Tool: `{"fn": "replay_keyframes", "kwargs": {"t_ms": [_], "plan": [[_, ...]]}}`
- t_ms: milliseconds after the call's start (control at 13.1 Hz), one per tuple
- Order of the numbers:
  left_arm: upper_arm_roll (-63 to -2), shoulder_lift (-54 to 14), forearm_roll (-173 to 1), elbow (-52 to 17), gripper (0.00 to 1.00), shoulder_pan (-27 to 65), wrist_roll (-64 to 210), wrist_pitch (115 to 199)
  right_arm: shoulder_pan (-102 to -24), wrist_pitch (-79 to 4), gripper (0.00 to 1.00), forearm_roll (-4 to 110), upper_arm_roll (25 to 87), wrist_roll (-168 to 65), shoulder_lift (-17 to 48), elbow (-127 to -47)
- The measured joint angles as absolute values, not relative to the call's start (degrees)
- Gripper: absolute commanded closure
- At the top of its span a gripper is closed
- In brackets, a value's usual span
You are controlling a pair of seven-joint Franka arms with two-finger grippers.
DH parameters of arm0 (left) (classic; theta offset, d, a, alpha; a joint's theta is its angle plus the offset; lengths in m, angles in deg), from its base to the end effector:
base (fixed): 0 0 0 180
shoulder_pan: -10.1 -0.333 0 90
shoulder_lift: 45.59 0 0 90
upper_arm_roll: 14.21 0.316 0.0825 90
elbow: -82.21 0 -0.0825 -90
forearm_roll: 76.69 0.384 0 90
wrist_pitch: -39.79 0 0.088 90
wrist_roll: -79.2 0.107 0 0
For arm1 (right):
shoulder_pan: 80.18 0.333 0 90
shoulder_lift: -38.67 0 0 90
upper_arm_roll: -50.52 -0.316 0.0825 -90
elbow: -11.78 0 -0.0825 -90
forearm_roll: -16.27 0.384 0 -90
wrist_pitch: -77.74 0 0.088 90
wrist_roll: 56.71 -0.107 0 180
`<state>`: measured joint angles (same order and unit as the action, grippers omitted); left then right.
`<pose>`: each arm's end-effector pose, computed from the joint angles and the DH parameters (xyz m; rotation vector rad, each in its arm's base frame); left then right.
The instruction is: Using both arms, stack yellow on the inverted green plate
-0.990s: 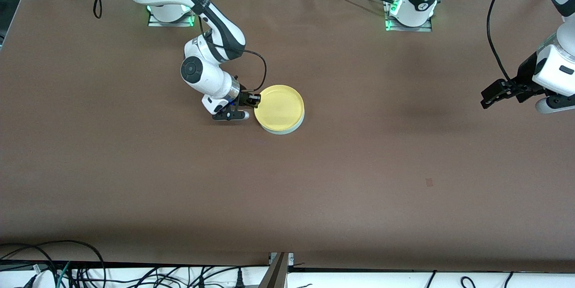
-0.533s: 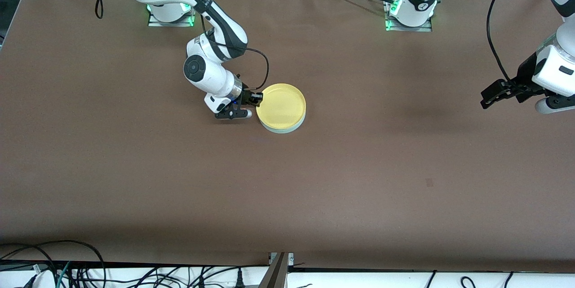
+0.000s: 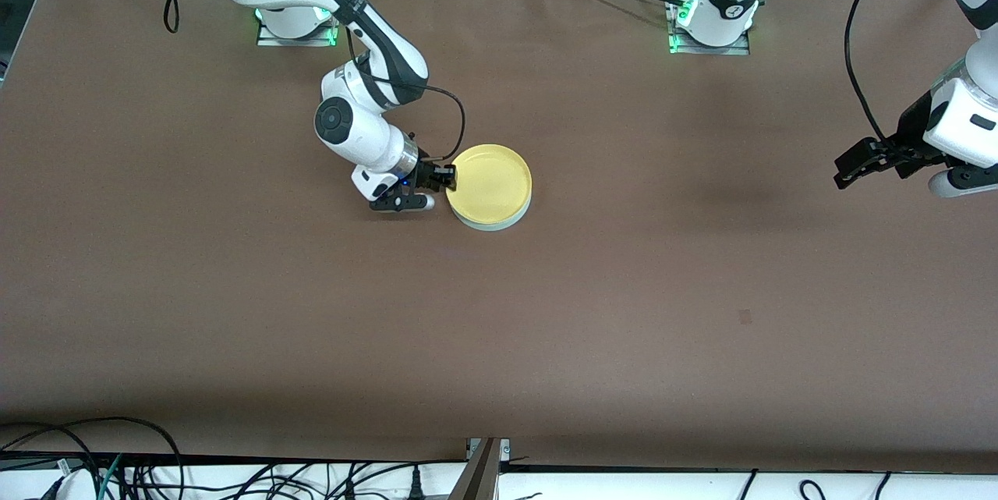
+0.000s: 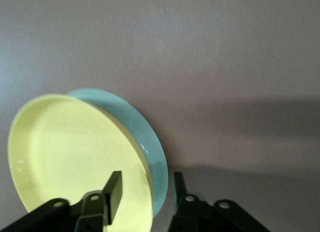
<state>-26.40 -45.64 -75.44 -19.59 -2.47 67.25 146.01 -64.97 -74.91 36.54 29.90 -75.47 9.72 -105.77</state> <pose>0.5710 0.0055 0.5518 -3.1085 -0.3275 -0.1247 0.5007 0.3431 0.2137 -2.7761 0.0858 0.0823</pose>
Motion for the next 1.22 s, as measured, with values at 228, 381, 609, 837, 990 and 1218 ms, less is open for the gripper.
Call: {"fn": "replay_keyframes", "kwargs": {"t_ms": [228, 381, 609, 837, 990, 1218], "plan": [[-26.4, -45.6, -75.4, -19.6, 0.0, -2.5, 67.3, 146.0, -65.1, -58.1, 0.0, 32.6, 35.5, -75.0, 13.1, -97.6], [-26.4, -45.6, -75.4, -19.6, 0.0, -2.5, 67.3, 146.0, -65.3, -44.2, 0.0, 25.8, 39.0, -74.7, 15.2, -90.0], [-26.4, -45.6, -75.4, -19.6, 0.0, -2.5, 67.3, 146.0, -65.4, -24.2, 0.0, 17.8, 42.5, -72.1, 16.1, -77.2], [-26.4, -45.6, -75.4, -19.6, 0.0, -2.5, 67.3, 146.0, -65.4, -9.6, 0.0, 17.0, 48.6, -65.4, 16.4, -67.8], [-26.4, -45.5, -75.4, -19.6, 0.0, -2.5, 67.3, 146.0, -65.5, -3.1, 0.0, 17.0, 54.1, -61.6, 17.1, -63.4], [-26.4, -45.5, -75.4, -19.6, 0.0, -2.5, 67.3, 146.0, -66.2, 0.6, 0.0, 17.0, 57.5, -59.9, 19.6, -60.5]]}}
